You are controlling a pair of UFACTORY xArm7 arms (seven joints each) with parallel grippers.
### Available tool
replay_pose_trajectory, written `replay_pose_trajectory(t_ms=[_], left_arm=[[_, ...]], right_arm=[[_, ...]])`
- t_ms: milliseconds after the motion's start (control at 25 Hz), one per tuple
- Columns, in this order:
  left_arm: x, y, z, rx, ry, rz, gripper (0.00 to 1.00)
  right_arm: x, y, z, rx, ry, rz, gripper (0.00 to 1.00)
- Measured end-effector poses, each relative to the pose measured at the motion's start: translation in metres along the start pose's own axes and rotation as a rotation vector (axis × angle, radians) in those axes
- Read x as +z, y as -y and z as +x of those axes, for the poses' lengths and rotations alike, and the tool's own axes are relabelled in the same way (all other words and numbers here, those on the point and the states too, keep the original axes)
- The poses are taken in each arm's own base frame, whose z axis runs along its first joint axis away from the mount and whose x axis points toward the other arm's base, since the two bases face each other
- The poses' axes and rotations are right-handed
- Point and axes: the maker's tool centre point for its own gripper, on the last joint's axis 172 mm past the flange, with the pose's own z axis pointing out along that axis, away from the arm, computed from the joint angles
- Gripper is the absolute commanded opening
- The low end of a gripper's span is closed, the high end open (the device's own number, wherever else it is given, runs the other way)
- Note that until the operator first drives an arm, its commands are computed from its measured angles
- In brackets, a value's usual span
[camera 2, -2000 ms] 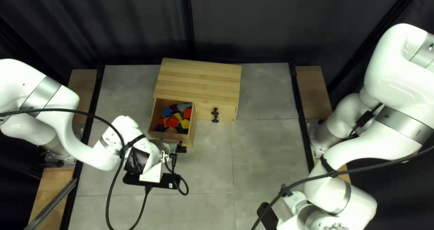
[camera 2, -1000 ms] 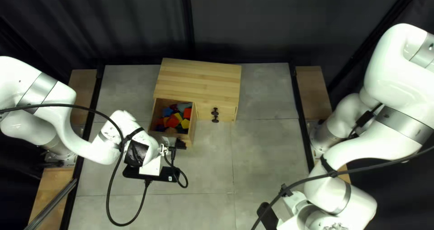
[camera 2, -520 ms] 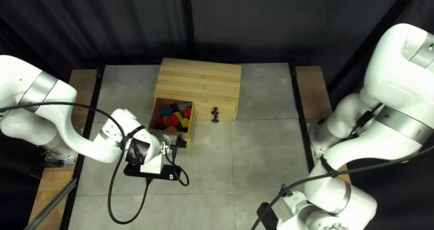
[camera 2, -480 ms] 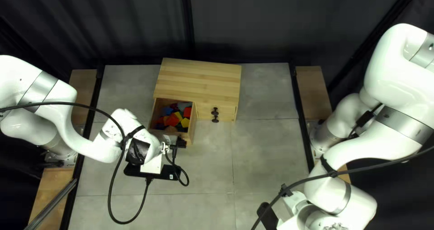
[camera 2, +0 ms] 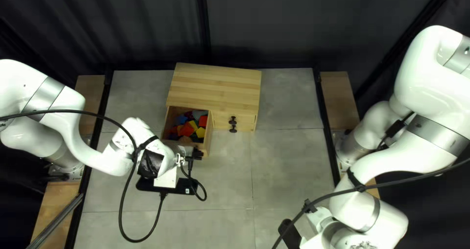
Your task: Open drawers and place objects into drawer and close
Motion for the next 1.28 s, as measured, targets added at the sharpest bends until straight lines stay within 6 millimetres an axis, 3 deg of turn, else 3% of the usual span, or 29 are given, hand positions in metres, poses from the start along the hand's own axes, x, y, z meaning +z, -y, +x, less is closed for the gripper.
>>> replay_pose_trajectory(t_ms=[1280], left_arm=[[0.013,-0.002,-0.029,-0.029,0.006,-0.022,1.0]], right_arm=[[0.0,0.0,0.0,0.0,0.0,0.0,1.0]])
